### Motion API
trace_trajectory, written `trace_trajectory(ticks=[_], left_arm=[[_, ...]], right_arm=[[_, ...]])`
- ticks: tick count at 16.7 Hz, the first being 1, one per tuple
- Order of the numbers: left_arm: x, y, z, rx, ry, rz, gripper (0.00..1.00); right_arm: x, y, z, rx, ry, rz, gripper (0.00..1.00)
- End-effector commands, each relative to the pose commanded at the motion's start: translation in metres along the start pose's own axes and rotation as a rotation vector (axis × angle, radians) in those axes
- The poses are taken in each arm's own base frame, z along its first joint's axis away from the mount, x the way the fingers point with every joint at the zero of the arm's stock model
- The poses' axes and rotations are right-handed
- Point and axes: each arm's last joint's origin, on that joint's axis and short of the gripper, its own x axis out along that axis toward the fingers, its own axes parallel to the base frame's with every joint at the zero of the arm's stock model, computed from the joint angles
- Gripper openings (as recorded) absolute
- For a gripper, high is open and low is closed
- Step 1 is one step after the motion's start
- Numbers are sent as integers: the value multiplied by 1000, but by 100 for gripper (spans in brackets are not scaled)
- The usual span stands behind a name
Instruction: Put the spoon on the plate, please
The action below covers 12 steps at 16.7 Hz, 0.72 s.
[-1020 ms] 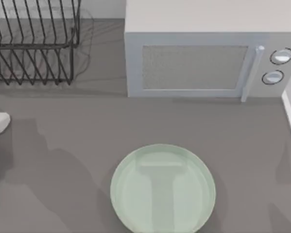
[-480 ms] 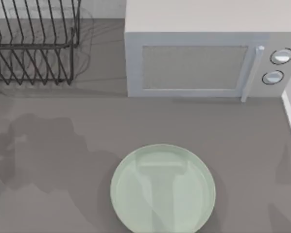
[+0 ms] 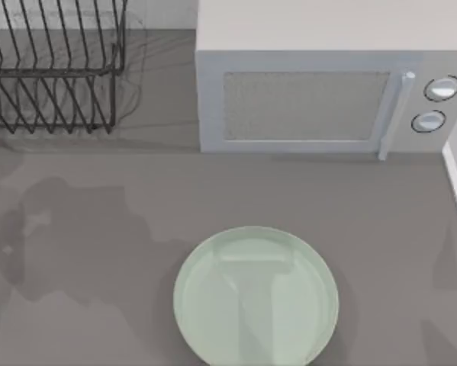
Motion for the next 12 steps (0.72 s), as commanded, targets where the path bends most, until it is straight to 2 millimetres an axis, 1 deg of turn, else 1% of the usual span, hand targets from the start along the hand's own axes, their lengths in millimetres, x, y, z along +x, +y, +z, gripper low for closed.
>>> trace_trajectory(ticks=[3,5,9,12], left_arm=[[5,-2,4,-70,9,-7,0],[10,-4,9,-162,20,-13,0],[24,-14,26,-429,51,-17,0],[36,-26,45,-670,79,-8,0]], right_arm=[[0,0,0,0,0,0,100],[0,0,0,0,0,0,100],[0,0,0,0,0,0,100],[0,0,0,0,0,0,100]])
